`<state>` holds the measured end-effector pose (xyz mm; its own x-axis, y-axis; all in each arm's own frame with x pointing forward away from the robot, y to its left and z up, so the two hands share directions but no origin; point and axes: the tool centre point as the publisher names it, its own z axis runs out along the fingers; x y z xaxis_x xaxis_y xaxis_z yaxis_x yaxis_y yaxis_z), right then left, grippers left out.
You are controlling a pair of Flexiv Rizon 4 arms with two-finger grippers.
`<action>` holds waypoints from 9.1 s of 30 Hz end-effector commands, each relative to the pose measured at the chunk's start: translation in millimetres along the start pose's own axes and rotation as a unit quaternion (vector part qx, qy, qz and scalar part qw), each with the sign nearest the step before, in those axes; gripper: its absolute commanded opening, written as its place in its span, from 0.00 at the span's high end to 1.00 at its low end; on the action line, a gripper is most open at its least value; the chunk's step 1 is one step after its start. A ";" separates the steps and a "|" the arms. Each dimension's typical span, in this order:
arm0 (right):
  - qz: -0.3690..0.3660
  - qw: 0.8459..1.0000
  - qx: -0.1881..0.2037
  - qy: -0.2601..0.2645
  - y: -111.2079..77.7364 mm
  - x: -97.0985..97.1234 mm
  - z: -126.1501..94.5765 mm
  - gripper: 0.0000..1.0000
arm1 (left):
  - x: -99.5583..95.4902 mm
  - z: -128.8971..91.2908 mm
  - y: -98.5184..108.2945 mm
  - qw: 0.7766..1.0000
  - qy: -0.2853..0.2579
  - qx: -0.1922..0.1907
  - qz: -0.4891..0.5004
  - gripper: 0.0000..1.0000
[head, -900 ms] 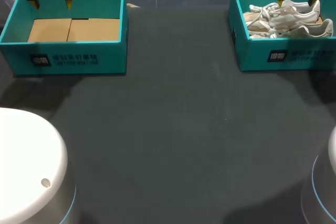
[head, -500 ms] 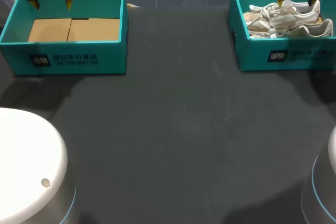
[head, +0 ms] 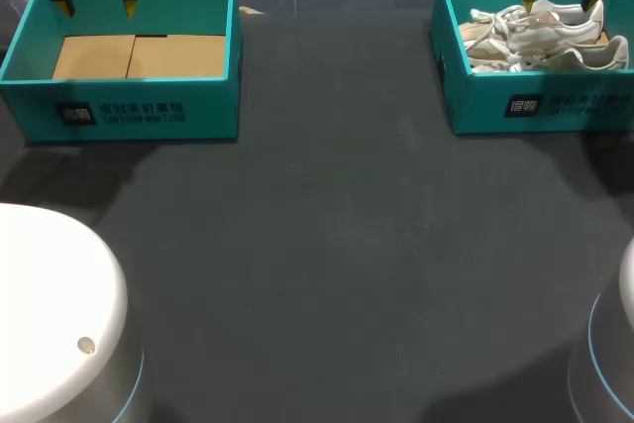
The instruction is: Take the shoe out of the shoebox, open the shoe tongue, remove and reinsert the insole, then place the shoe into the shoebox
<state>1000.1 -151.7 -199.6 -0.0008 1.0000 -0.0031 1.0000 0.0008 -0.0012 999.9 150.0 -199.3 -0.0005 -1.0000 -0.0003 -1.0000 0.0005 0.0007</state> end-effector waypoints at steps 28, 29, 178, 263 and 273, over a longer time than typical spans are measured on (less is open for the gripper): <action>0.015 0.999 0.001 -0.034 24.4 -92.9 57.2 0.00 | 0.0 0.2 -0.1 1.000 0.000 0.000 0.000 0.00; 0.015 0.999 0.001 -0.034 24.4 -92.9 57.2 0.00 | 0.0 0.2 -0.1 1.000 0.000 0.000 0.000 0.00; 0.122 0.984 -0.081 -0.104 46.1 -185.4 41.0 1.00 | 0.0 0.2 -0.1 1.000 0.000 0.000 0.000 0.00; 0.153 0.956 -0.148 -0.201 -95.1 -91.0 -100.7 1.00 | 0.0 0.2 -0.1 1.000 0.000 0.000 0.000 0.00; 0.155 0.955 -0.161 -0.195 -162.1 -38.1 -91.1 1.00 | 0.0 0.2 -0.1 1.000 0.000 0.000 0.000 0.00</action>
<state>868.1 -201.4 -105.9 0.3485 0.8802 -0.3220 0.9210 -0.2578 0.2919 999.8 150.0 -199.2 -0.0006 -1.0000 -0.0004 -1.0000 0.0006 0.0007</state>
